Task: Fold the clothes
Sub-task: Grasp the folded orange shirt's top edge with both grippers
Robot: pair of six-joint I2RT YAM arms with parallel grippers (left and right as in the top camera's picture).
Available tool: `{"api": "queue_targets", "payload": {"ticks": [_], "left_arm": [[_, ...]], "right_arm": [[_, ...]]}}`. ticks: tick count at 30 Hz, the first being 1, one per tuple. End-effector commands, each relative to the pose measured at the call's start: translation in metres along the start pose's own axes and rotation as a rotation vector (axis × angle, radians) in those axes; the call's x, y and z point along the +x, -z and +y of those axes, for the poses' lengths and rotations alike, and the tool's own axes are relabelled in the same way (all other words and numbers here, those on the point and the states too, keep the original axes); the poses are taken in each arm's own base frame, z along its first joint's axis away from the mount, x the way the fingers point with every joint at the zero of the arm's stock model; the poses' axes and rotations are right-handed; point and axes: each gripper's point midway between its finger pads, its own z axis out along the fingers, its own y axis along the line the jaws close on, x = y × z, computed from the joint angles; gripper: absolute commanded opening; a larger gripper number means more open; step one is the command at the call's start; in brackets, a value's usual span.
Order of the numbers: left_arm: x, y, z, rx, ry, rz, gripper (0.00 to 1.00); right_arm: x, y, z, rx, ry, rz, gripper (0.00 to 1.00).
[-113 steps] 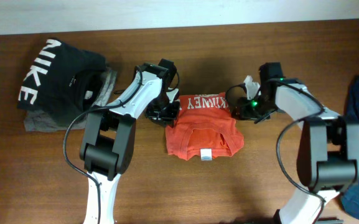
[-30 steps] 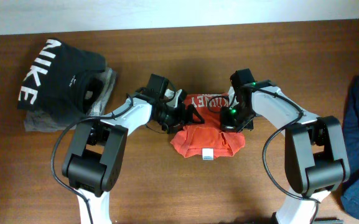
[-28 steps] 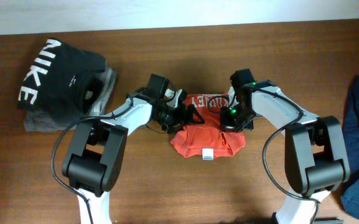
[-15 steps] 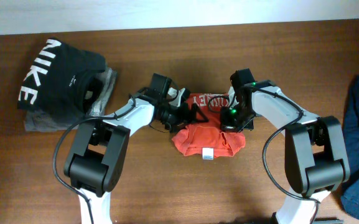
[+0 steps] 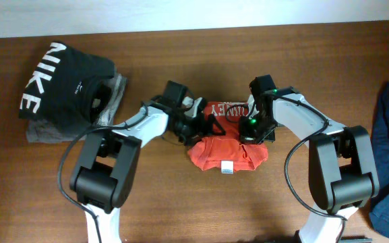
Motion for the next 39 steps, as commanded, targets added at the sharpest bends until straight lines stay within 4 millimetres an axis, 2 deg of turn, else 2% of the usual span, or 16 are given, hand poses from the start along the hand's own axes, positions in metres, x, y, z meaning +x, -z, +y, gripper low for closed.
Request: {"api": "queue_targets", "payload": {"ticks": [1,5,12,13,14,15,17,22,24,27,32,34,37,39], "left_arm": [[0.013,0.012,0.064,-0.169,0.177,0.015,0.99],[0.02,0.007,0.07,-0.162,0.2,0.018,0.99],[0.007,-0.009,0.051,-0.084,0.098,-0.035,0.99],[0.004,-0.01,0.047,-0.069,0.08,-0.043,0.96],[0.002,-0.013,0.041,-0.048,0.053,-0.046,0.89],[0.003,-0.014,0.039,-0.045,0.05,-0.042,0.78],[0.006,-0.016,0.037,-0.042,0.051,-0.029,0.66],[0.004,-0.016,0.036,-0.037,0.038,-0.039,0.57],[0.0,-0.016,0.033,-0.029,0.02,-0.052,0.57],[-0.002,-0.019,0.027,-0.01,-0.008,-0.058,0.68],[-0.003,-0.024,0.019,0.001,-0.048,-0.065,0.66],[-0.003,-0.027,0.016,0.005,-0.062,-0.064,0.56],[0.001,-0.026,0.019,-0.003,-0.041,-0.051,0.28],[0.0,-0.024,0.021,-0.006,-0.031,-0.053,0.15]], "right_arm": [[0.002,-0.003,-0.003,0.013,-0.002,0.012,0.04],[0.001,-0.003,-0.002,0.011,0.0,0.006,0.04],[0.0,-0.003,-0.002,0.011,0.0,0.005,0.04],[0.0,-0.003,-0.002,0.011,0.0,0.005,0.04],[0.0,-0.003,-0.002,0.011,0.0,0.005,0.04],[0.0,-0.003,-0.002,0.011,0.0,0.005,0.04],[0.0,-0.003,-0.002,0.011,0.001,0.005,0.04],[0.0,-0.003,-0.002,0.011,0.001,0.005,0.04],[0.0,-0.003,-0.002,0.011,0.001,0.005,0.04],[0.0,-0.003,-0.002,0.011,0.001,0.005,0.04],[0.0,-0.003,-0.002,0.011,0.001,0.006,0.04],[0.0,-0.003,-0.002,0.011,0.001,0.006,0.04],[0.001,-0.003,-0.002,0.011,0.0,0.006,0.04],[0.001,-0.003,-0.002,0.011,0.0,0.006,0.04]]}}
